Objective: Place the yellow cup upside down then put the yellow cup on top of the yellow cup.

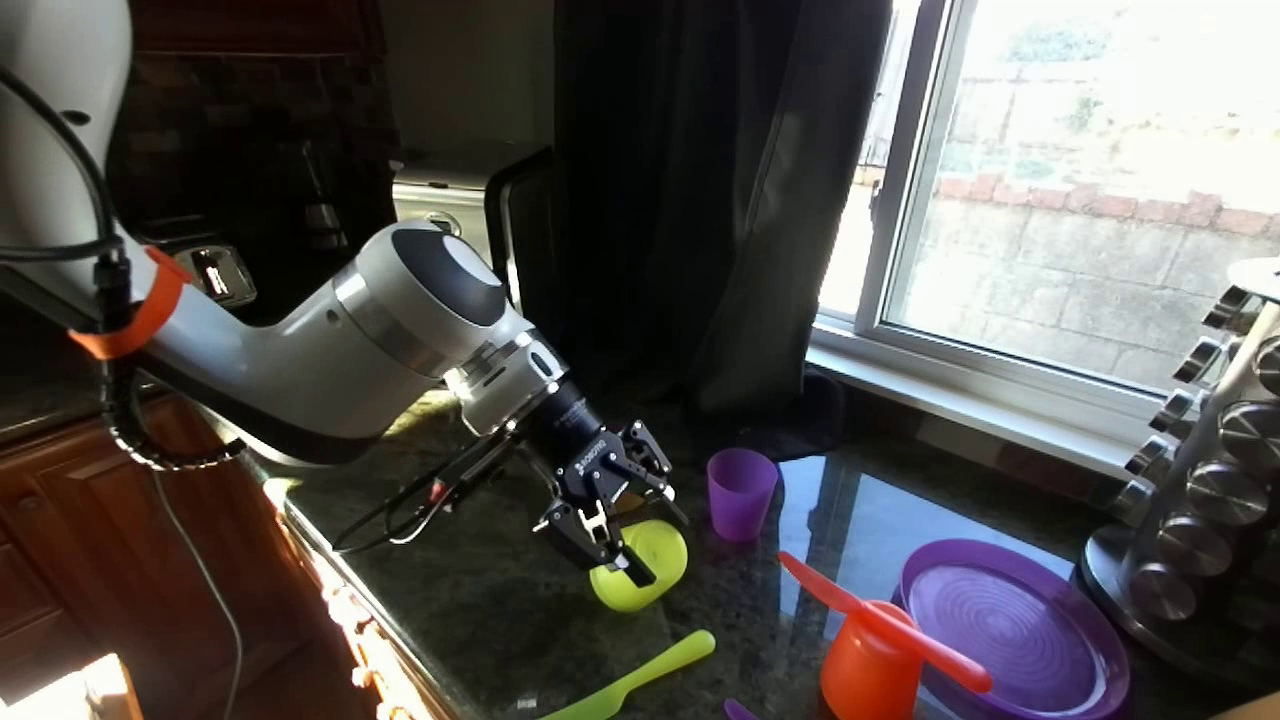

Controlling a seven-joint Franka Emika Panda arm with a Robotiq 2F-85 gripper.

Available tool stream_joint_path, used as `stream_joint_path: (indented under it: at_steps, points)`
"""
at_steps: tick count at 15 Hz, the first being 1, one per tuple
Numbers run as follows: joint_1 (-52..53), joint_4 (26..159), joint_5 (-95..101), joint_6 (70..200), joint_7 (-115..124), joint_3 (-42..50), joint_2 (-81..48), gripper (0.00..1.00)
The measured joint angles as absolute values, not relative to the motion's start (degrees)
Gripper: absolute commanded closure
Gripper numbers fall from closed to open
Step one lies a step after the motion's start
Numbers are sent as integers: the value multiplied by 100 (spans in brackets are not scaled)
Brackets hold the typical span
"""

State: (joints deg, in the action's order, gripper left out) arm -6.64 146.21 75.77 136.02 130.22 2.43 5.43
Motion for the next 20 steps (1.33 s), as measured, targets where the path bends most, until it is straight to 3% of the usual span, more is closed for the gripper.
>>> stream_joint_path:
  at_steps: [10, 11, 12, 15, 20]
  points:
    - [-347, 14477, 7580, 12880, 13050, 177, 163, 61]
    - [-320, 14456, 7574, 12848, 13050, 159, 142, 45]
    - [-290, 14436, 7561, 12834, 13050, 146, 126, 11]
    - [-212, 14375, 7412, 12837, 13047, 109, 98, 1]
    - [-142, 14285, 7106, 12968, 12973, 76, 110, 0]
